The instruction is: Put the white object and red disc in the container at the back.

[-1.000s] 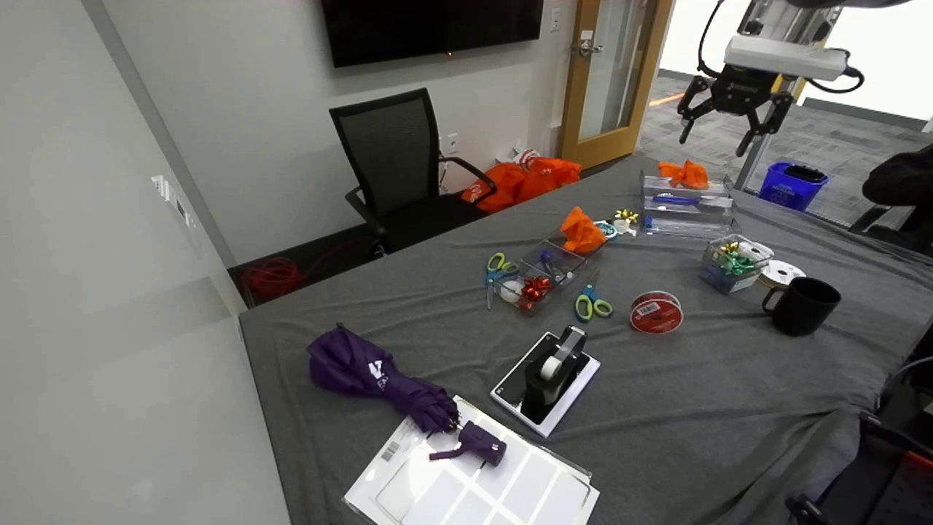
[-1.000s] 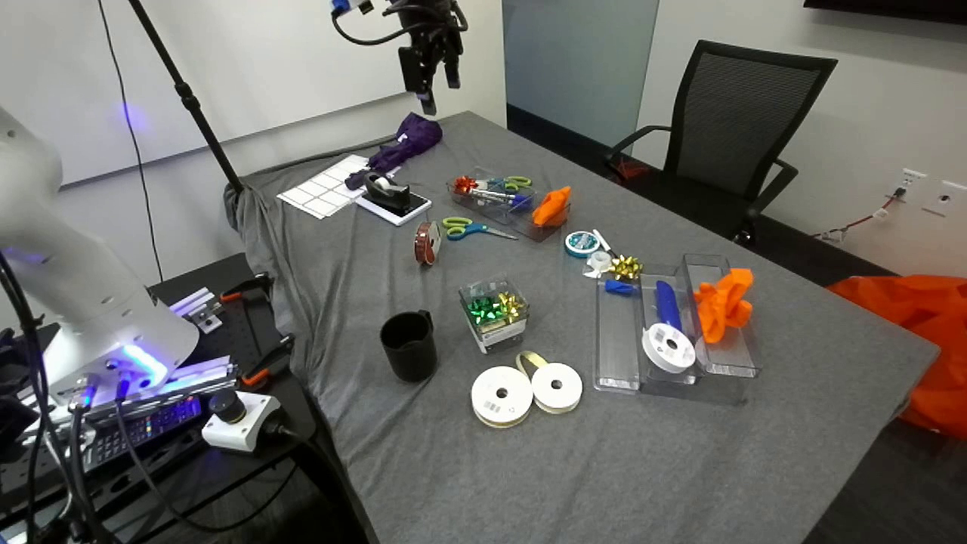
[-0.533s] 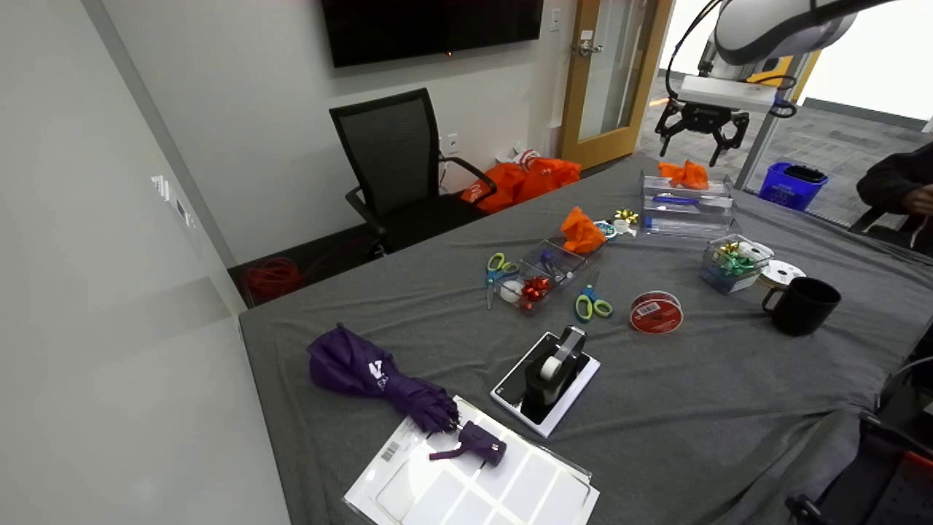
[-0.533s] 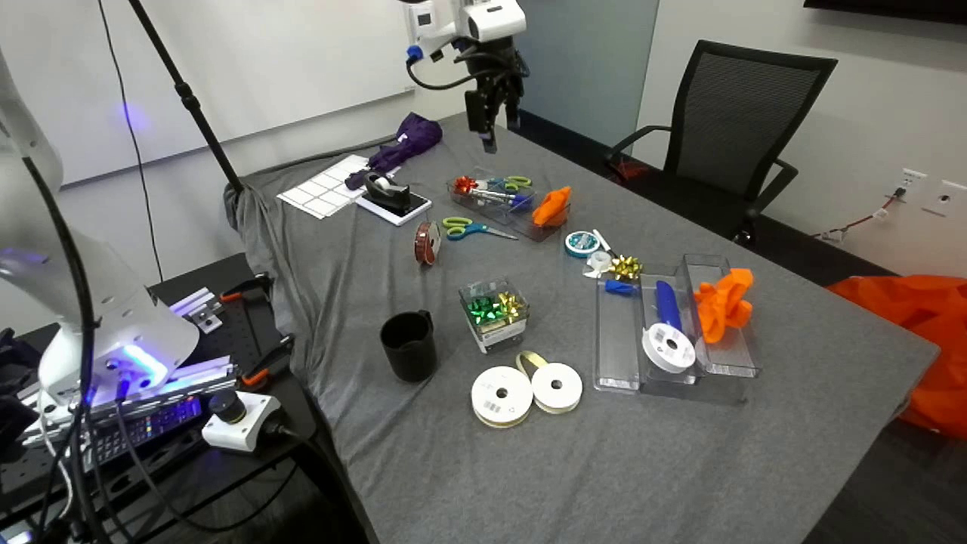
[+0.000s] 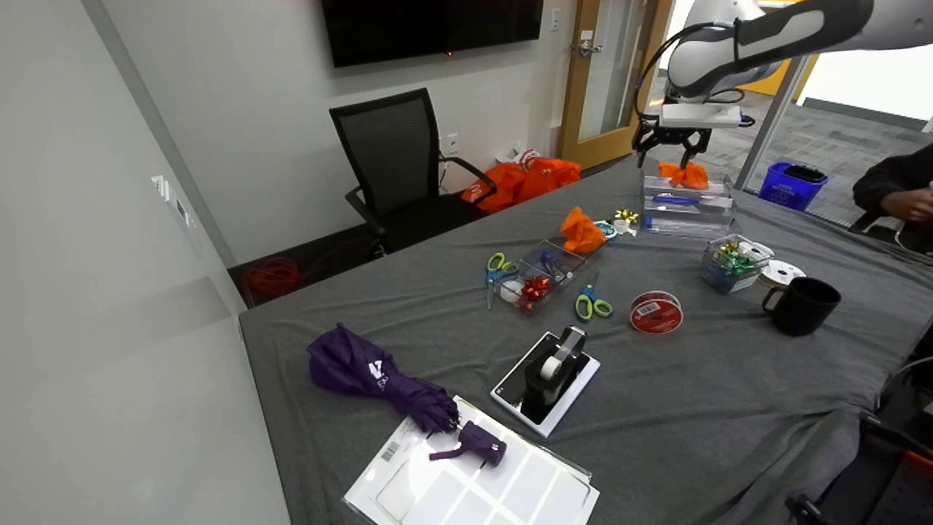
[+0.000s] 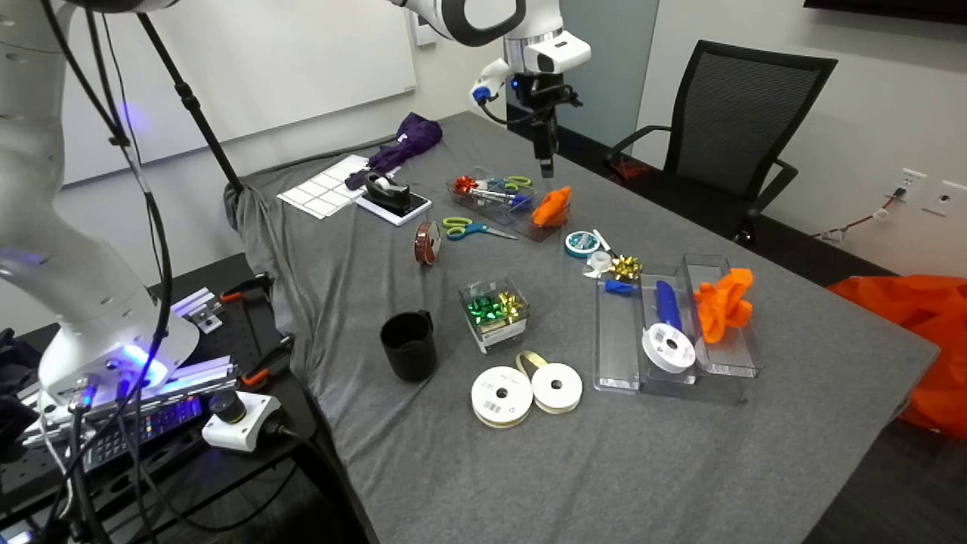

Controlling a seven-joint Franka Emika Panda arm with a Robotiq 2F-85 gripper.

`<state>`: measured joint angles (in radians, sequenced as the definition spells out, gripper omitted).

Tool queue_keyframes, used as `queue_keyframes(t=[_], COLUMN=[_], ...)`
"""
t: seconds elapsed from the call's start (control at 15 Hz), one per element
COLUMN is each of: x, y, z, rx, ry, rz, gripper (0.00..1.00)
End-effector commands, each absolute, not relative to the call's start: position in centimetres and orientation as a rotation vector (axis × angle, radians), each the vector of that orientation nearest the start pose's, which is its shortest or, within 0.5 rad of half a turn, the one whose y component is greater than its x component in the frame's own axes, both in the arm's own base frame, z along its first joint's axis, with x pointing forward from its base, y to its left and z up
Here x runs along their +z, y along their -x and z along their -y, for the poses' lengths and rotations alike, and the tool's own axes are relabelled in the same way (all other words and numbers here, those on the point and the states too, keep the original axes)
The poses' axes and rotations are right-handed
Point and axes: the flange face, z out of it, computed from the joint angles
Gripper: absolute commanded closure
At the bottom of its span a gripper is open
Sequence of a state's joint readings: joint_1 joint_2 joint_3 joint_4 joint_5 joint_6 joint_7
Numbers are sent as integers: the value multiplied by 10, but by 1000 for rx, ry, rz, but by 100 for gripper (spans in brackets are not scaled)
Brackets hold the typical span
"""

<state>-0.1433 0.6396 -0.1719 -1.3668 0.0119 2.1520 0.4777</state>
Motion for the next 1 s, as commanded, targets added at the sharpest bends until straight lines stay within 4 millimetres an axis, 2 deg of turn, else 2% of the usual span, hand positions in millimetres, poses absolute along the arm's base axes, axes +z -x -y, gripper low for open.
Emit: queue_keyframes(t=[0.0, 0.47, 0.67, 0.93], x=[358, 358, 329, 270], y=[-716, -716, -723, -734], z=[206, 201, 205, 220], rx=[-260, -254, -266, -239], ry=[2987, 2988, 2983, 2944], rz=[-1177, -1167, -1076, -972], gripper=[0, 0, 0, 0])
